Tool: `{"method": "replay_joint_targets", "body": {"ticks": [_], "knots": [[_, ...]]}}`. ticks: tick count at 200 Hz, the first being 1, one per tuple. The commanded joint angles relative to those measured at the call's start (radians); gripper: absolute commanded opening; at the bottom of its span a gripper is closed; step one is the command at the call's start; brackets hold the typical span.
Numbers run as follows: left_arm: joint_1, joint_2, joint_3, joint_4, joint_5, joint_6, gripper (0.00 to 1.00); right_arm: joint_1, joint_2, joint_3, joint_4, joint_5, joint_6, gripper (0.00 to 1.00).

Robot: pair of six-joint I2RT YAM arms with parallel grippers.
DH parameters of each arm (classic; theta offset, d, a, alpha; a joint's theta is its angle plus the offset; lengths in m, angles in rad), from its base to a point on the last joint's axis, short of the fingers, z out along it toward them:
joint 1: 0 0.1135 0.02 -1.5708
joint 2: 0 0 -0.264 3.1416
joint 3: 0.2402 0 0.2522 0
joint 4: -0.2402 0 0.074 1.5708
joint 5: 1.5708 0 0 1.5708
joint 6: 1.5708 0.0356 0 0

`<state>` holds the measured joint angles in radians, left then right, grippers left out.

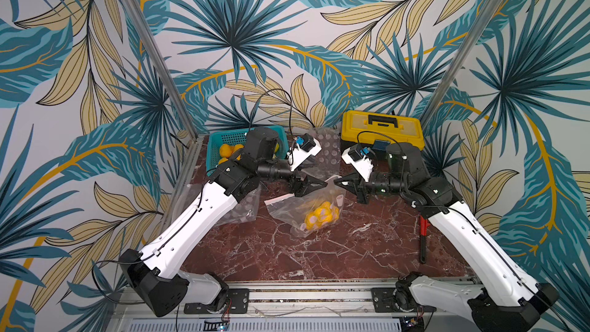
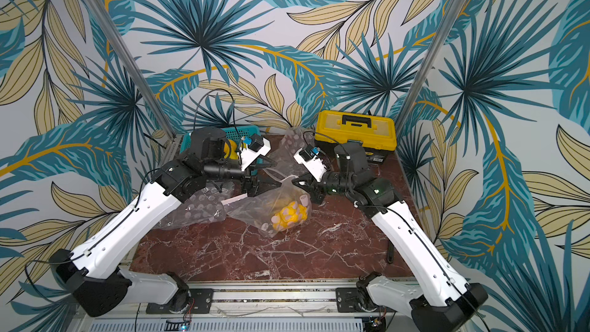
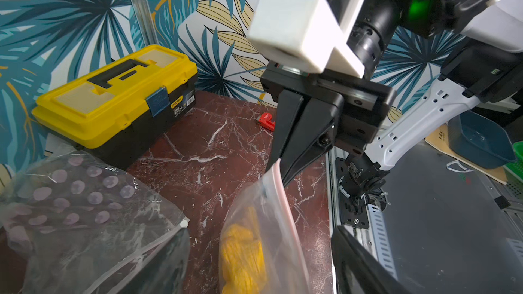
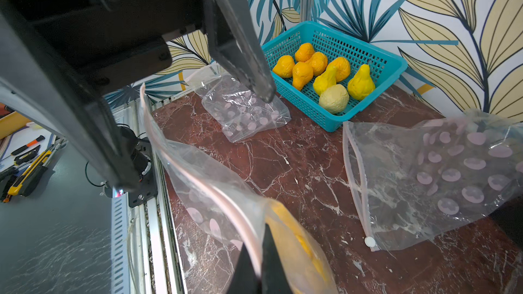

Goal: Open the zip-top bag and take out the pear
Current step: Pick up the zipper food storage bag at the center of the board.

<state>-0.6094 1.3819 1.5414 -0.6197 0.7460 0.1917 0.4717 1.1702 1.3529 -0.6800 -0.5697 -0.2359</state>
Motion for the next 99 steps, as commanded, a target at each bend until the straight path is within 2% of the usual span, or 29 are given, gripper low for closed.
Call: {"method": "replay_joint_targets", "body": {"ticks": [1, 21, 43, 85, 99], "knots": [[-0.007, 0.018, 0.052, -0.058, 0.03, 0.045, 0.64, 0.02, 0.006, 0.023, -0.041, 0.011, -0.01, 0.0], [-0.01, 0.029, 0.054, -0.072, 0.036, 0.066, 0.53, 0.028, 0.002, 0.025, -0.041, 0.013, -0.013, 0.0], [-0.013, 0.033, 0.051, -0.075, 0.04, 0.076, 0.52, 0.031, 0.003, 0.028, -0.051, 0.024, -0.016, 0.0], [-0.041, 0.047, 0.066, -0.075, 0.025, 0.068, 0.74, 0.036, 0.035, 0.061, -0.076, 0.041, -0.009, 0.0], [-0.047, 0.052, 0.068, -0.075, 0.024, 0.058, 0.79, 0.039, 0.04, 0.063, -0.076, 0.051, -0.005, 0.0]]}}
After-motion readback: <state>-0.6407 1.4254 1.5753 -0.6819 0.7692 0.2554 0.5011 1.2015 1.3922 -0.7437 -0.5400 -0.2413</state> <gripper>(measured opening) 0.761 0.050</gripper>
